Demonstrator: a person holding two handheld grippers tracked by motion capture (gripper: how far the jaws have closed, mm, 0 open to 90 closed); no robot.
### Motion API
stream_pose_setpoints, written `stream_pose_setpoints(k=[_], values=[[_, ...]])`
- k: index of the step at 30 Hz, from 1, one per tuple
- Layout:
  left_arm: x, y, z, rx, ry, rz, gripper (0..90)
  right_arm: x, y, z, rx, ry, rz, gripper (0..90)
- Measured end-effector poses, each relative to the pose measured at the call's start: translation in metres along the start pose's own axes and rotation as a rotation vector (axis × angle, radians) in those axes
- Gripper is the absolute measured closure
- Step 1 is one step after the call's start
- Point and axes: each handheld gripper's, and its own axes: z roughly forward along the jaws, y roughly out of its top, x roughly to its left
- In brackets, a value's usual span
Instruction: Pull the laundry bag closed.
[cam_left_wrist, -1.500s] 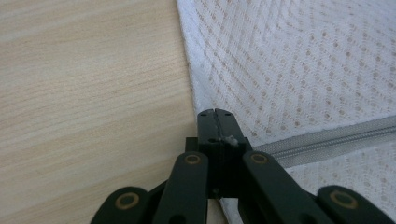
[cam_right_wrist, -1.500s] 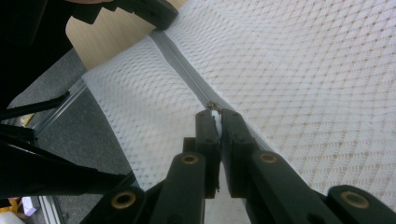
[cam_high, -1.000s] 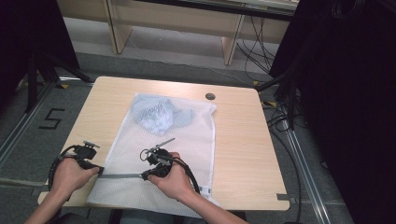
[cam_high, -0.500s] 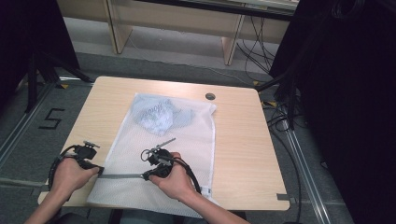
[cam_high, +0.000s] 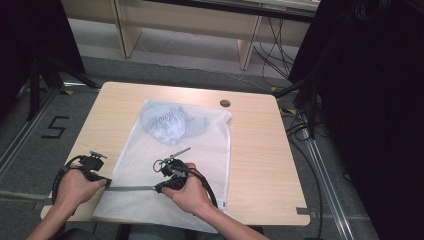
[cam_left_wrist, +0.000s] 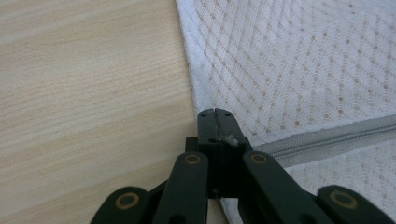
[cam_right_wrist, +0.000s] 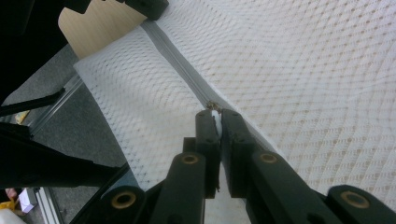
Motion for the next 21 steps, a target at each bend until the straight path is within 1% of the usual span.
stream_pose_setpoints(k=[1, 2, 3, 4, 6, 7, 10, 11, 15, 16, 18, 20, 21], values=[[0.0000, 0.0000, -0.0001, 0.002, 0.000, 0.002, 89.8, 0.0003, -0.0003, -0.0005, -0.001, -0.009, 0.005, 87.1], [0.0002, 0.0001, -0.0001, 0.002, -0.001, 0.002, 89.8, -0.0002, -0.0005, -0.0008, 0.000, 0.002, 0.005, 87.1], [0.0001, 0.0000, -0.0001, 0.001, -0.001, 0.001, 89.8, 0.0006, -0.0008, -0.0014, 0.002, -0.003, 0.015, 87.1], [0.0000, 0.0000, -0.0001, 0.001, 0.000, 0.001, 89.8, 0.0004, -0.0010, -0.0018, 0.002, -0.002, 0.015, 87.1], [0.0000, -0.0003, 0.0004, -0.008, -0.003, -0.005, 89.8, -0.0001, -0.0012, -0.0021, 0.002, -0.007, 0.011, 87.1], [0.0000, -0.0002, 0.0003, -0.007, -0.003, -0.004, 89.8, -0.0003, -0.0013, -0.0024, 0.003, 0.000, 0.010, 87.1], [0.0001, -0.0002, 0.0004, -0.007, -0.003, -0.005, 89.8, -0.0006, -0.0012, -0.0025, 0.005, -0.003, 0.000, 87.1], [0.0001, -0.0002, 0.0004, -0.008, -0.003, -0.006, 89.8, -0.0002, -0.0015, -0.0036, 0.005, -0.005, 0.010, 87.1], [0.0000, -0.0002, 0.0003, -0.007, -0.003, -0.005, 89.8, -0.0010, -0.0021, -0.0052, 0.015, -0.008, 0.015, 87.1], [-0.0001, -0.0001, 0.0002, -0.005, -0.001, -0.004, 89.8, -0.0007, -0.0023, -0.0055, 0.013, -0.007, 0.025, 87.1], [0.0002, 0.0000, -0.0001, 0.002, -0.003, 0.002, 89.8, -0.0015, -0.0029, -0.0056, 0.007, -0.010, 0.014, 87.1], [-0.0001, -0.0001, 0.0000, -0.003, -0.001, -0.002, 89.8, -0.0013, -0.0032, -0.0070, 0.010, -0.007, 0.018, 87.1], [0.0000, -0.0001, 0.0001, -0.002, -0.003, -0.003, 89.8, -0.0031, -0.0033, -0.0073, 0.008, -0.003, 0.001, 87.1]])
